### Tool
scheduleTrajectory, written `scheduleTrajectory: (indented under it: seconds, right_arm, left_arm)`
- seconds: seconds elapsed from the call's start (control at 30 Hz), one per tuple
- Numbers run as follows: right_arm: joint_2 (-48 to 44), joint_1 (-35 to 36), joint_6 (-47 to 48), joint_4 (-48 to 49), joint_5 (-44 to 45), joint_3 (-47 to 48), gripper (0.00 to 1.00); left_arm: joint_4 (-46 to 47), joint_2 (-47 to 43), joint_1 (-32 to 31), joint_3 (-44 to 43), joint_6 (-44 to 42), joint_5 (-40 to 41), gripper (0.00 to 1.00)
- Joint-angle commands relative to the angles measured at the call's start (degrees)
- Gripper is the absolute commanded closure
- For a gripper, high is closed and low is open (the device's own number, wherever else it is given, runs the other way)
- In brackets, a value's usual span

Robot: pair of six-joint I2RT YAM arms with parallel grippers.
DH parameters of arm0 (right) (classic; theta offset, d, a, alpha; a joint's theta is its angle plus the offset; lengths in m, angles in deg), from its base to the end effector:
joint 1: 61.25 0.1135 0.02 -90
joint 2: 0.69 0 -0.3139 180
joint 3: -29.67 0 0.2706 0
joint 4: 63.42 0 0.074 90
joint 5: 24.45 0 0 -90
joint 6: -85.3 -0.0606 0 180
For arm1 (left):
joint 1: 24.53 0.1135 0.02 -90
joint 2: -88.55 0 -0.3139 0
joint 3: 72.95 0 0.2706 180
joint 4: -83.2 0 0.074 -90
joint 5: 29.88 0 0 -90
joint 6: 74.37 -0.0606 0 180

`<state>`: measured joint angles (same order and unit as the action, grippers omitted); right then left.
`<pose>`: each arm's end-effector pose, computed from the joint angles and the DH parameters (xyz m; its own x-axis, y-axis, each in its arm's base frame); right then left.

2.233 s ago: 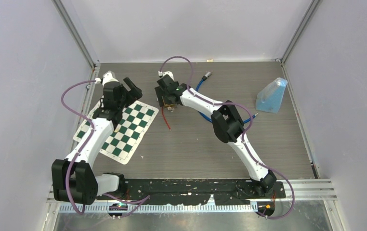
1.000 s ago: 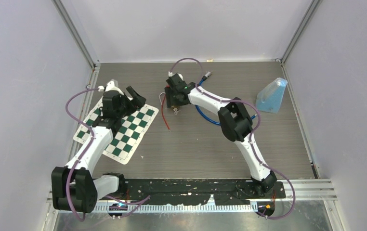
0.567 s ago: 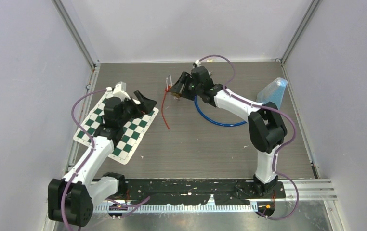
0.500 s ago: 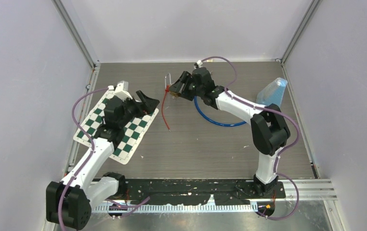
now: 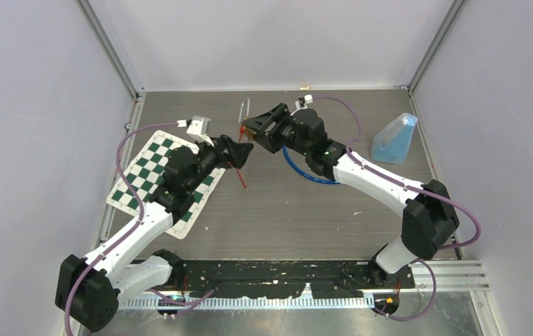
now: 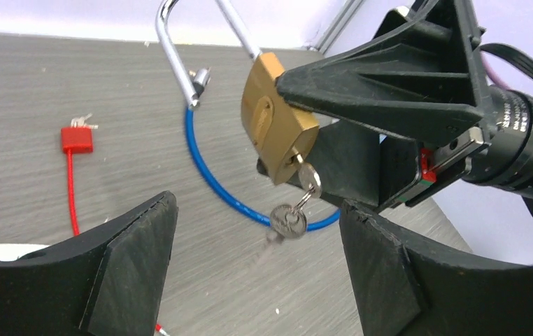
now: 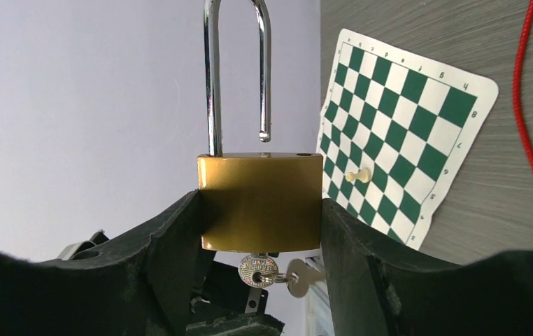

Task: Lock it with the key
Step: Pick up the lock from the center of the board.

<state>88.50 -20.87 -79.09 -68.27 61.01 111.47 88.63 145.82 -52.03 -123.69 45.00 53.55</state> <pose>0.3132 0.2727 0.3641 -0.7222 0.6461 -0.2468 -0.0341 0.3231 0.9457 0.2215 -0.1231 0.3442 -0.2896 -0.3985 -0.8702 0.4798 0.7262 -0.4923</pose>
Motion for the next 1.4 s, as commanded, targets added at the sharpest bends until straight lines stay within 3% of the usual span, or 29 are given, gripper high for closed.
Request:
scheduleTrajectory:
  seconds: [0.0,0.1,0.27,0.47,0.63,0.87,1.0,1.13,1.23,1.37]
  right_arm:
    - [-5.3,0.8,-6.8,7.1,3.1,-0.6,0.67]
    - [-6.6,1.4,-7.1,6.7,4.1,-1.2,0.67]
    - [-8.4,1.7,-7.7,5.4,4.3,-1.3,0.67]
    - [-10.3,1.7,-8.5,4.4,4.3,-1.3,0.68]
    - [-11.1,1.8,-8.9,2.8,4.3,-1.0,0.69]
    - [-11.2,2.6,-10.0,0.2,6.5,-0.5,0.70]
    - [-11.3,2.9,-10.4,-0.1,6.6,-0.3,0.71]
    - [-11.3,2.9,-10.4,-0.2,6.8,0.0,0.70]
    - [-11.2,2.9,-10.7,0.2,7.0,0.0,0.70]
    - [-11.0,2.9,-11.5,1.8,6.4,-0.5,0.70]
  left_arm:
    - [9.2,0.2,-3.2,-2.8,-4.2,5.6,0.18]
    - [13.7,0.2,-5.3,-2.4,-6.5,6.1,0.18]
    - [14.4,2.3,-9.7,-3.9,-9.5,15.3,0.18]
    - [14.2,5.5,-13.3,-5.9,-12.0,23.5,0.27]
    - [14.3,7.4,-14.3,-7.5,-12.3,24.5,0.35]
    - [21.1,9.5,-15.7,-6.5,-14.2,26.5,0.34]
    - [22.0,10.9,-16.3,-7.0,-14.2,29.1,0.55]
    - [21.4,11.1,-16.4,-6.6,-12.7,29.9,0.63]
    - [21.3,11.0,-16.4,-6.1,-11.7,29.8,0.62]
    - [20.8,10.8,-16.6,-5.6,-11.0,29.3,0.43]
